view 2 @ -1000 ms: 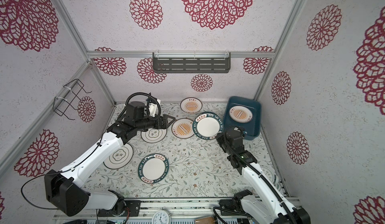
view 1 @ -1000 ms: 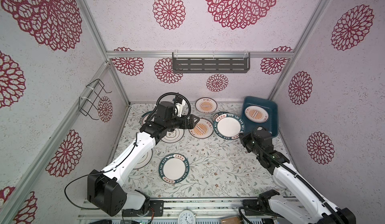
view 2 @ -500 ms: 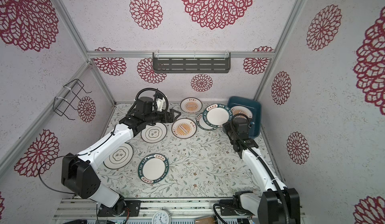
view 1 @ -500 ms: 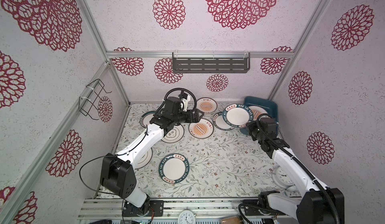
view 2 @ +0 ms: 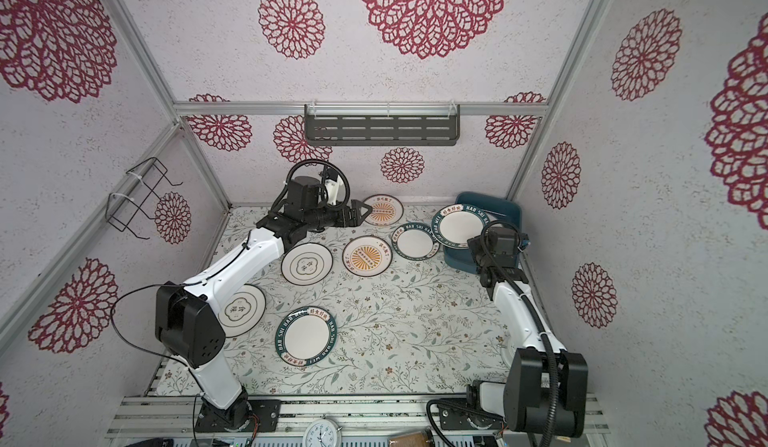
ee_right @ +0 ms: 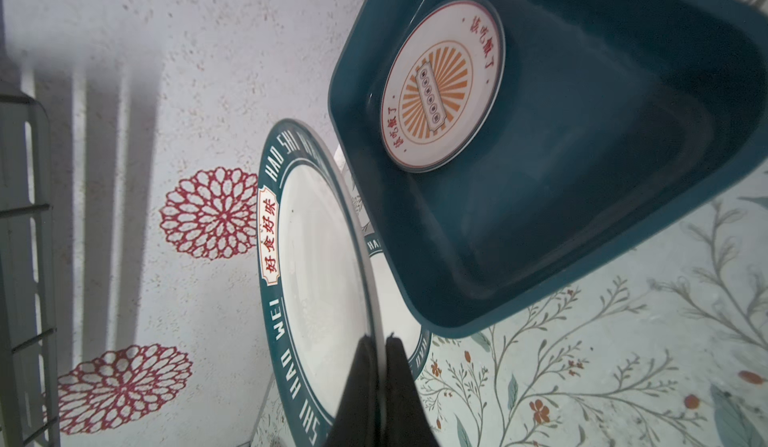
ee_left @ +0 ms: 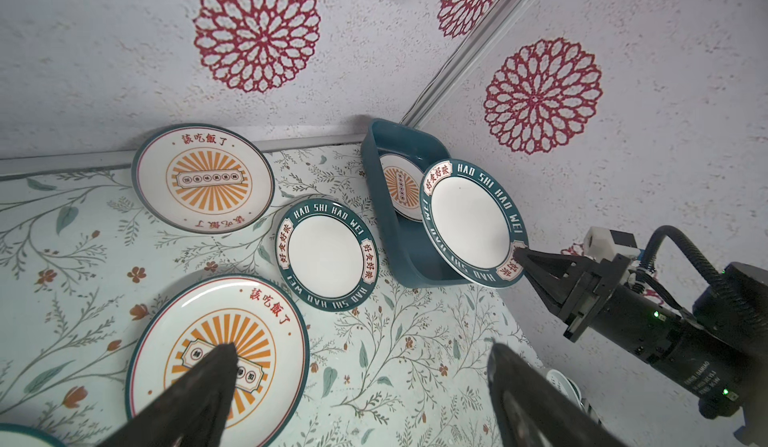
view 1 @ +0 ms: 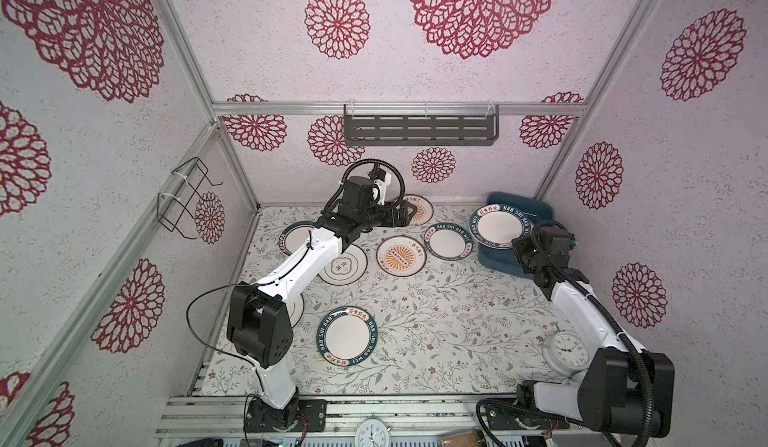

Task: Place the plates into the plastic bin on the countertop
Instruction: 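Lift the green-rimmed plate and lower it into the teal bin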

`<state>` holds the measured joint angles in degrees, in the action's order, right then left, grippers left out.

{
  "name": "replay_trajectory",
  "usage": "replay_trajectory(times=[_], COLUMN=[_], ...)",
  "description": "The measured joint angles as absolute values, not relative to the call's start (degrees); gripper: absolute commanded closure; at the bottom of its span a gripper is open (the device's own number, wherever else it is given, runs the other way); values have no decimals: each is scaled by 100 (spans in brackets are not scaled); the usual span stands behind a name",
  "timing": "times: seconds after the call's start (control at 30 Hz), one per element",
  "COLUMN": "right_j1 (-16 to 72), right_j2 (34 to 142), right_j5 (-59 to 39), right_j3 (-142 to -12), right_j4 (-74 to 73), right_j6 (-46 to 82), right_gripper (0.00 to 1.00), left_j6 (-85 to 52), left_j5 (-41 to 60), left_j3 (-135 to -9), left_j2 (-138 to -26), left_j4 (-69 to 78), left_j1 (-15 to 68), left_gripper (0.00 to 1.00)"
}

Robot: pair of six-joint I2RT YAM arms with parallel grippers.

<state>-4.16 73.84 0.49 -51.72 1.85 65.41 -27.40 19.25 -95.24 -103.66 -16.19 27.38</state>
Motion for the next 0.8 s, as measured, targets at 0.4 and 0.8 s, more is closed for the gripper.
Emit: replay_trajectory(times=[0.4, 0.8], right_j1=[-1037, -1284], right_j2=[9008, 10923], right_j5=[152, 126], right_j3=[-5951, -7310], right_j4=[62, -261], right_j6=[6504, 6593], right_gripper=[100, 100], left_j6=[-2484, -2222], left_j5=[1498, 760], left_j3=[-9913, -10294], left_j2=[-10678, -11008], left_j4=[-1879, -2150], left_j1=[2661, 2646], left_gripper=[3, 3])
